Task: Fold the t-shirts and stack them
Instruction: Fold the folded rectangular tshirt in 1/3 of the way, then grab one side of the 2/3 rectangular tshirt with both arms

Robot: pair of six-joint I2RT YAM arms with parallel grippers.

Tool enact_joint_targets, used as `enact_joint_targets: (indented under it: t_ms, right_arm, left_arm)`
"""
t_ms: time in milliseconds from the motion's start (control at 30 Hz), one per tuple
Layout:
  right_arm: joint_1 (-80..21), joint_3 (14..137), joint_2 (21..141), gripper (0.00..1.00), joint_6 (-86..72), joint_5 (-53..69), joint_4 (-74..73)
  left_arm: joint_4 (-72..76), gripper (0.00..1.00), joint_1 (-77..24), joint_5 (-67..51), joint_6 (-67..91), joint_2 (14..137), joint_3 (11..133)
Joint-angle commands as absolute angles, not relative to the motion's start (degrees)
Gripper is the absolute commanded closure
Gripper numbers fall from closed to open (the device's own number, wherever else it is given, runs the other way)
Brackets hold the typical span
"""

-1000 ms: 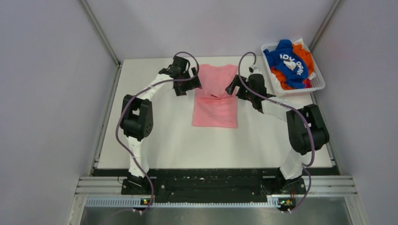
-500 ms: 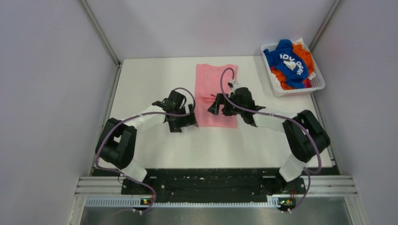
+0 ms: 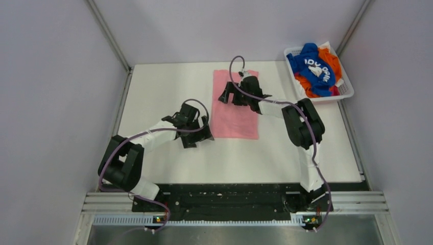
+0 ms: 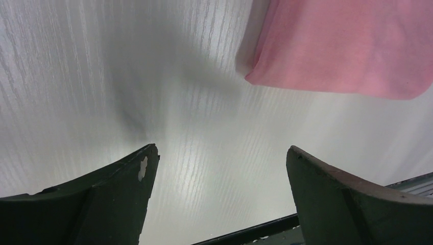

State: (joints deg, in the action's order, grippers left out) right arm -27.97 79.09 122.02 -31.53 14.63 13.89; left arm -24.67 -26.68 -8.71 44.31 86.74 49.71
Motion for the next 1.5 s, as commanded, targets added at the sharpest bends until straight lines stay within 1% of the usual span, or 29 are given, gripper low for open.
enact_joint_targets:
  t_ms: [0, 33, 100, 200, 267, 400, 467, 567, 633, 700, 767, 833, 900, 1000, 1067, 1200, 1267, 1300, 1367, 1400, 1467]
  right_arm:
    - [-26.30, 84.27, 118.87, 0.01, -29.15, 12.38, 11.24]
    - [-26.18, 83.20, 116.90, 0.01, -29.00, 11.50, 10.72]
    - [-25.96, 78.21, 111.66, 0.01, -29.04, 10.37, 11.18]
    - [-25.29, 67.60, 102.10, 0.01, -30.27, 7.19, 12.57]
    - [-24.46, 60.06, 95.70, 0.01, -31.79, 5.04, 12.50]
    - [-22.61, 46.28, 84.07, 0.01, -34.99, 1.77, 11.93]
    - [-22.43, 41.01, 78.90, 0.01, -36.08, -0.90, 11.32]
    - [-22.33, 35.73, 72.96, 0.01, -37.57, -1.44, 10.35]
    - [-22.32, 33.46, 70.80, 0.01, -39.26, -1.29, 9.35]
    - [-22.33, 31.97, 69.71, 0.01, -40.90, -1.30, 7.58]
    - [-22.42, 31.83, 69.73, 0.01, -41.11, -0.33, 5.23]
    - [-22.43, 31.42, 70.55, 0.02, -41.85, 2.27, 4.04]
    - [-22.54, 30.77, 72.06, 0.04, -43.40, 3.13, 3.82]
    - [-22.72, 30.73, 75.31, 0.10, -43.86, 4.67, 4.64]
    - [-23.03, 30.96, 77.68, 0.16, -43.92, 5.52, 6.27]
    - [-25.23, 33.04, 82.28, 0.36, -43.48, 5.71, 8.04]
    - [-26.56, 33.90, 84.87, 0.45, -43.47, 5.25, 8.16]
    - [-26.93, 34.26, 85.92, 0.51, -43.62, 5.26, 7.82]
    - [-27.65, 34.96, 87.53, 0.65, -43.84, 5.19, 6.90]
    - [-28.06, 35.22, 87.95, 0.70, -43.79, 4.97, 6.39]
    - [-28.68, 35.43, 88.15, 0.76, -43.83, 4.04, 5.27]
  left_arm:
    - [-23.38, 0.01, -26.79, -6.92, 44.28, 87.40, 52.37]
    - [-23.18, 0.01, -26.75, -6.83, 44.15, 88.22, 52.97]
    - [-22.65, 0.05, -26.73, -7.24, 43.94, 90.15, 54.50]
    - [-21.10, 0.14, -26.80, -8.38, 43.78, 93.13, 56.33]
    - [-20.37, 0.23, -26.78, -9.85, 43.56, 95.36, 57.53]
    - [-18.86, 0.37, -26.83, -12.72, 43.59, 99.10, 58.01]
    - [-18.33, 0.40, -26.85, -13.27, 43.71, 100.34, 58.01]
    - [-17.67, 0.46, -26.88, -13.54, 43.77, 101.99, 58.26]
    - [-17.60, 0.56, -26.85, -13.50, 43.71, 103.05, 58.69]
    - [-18.01, 0.68, -26.89, -13.28, 43.70, 103.80, 59.04]
    - [-18.08, 0.75, -26.82, -12.62, 43.73, 104.26, 59.27]
    - [-18.68, 0.79, -26.85, -11.80, 43.46, 105.07, 60.03]
    - [-20.72, 0.99, -26.84, -11.27, 42.69, 106.51, 61.42]
    - [-21.23, 1.00, -26.87, -10.55, 42.18, 106.80, 61.41]
    - [-20.48, 1.00, -26.83, -9.98, 42.16, 105.45, 60.06]
    - [-20.65, 1.00, -26.85, -8.75, 42.26, 104.06, 58.81]
    - [-20.36, 1.00, -26.81, -8.96, 42.23, 103.77, 58.40]
    - [-20.35, 1.00, -26.85, -8.88, 42.30, 103.78, 58.24]
    - [-20.62, 1.00, -26.83, -8.17, 42.25, 103.64, 58.27]
    - [-20.94, 1.00, -26.89, -7.55, 42.14, 103.55, 58.31]
    - [-21.62, 1.00, -26.83, -6.53, 42.08, 103.19, 58.30]
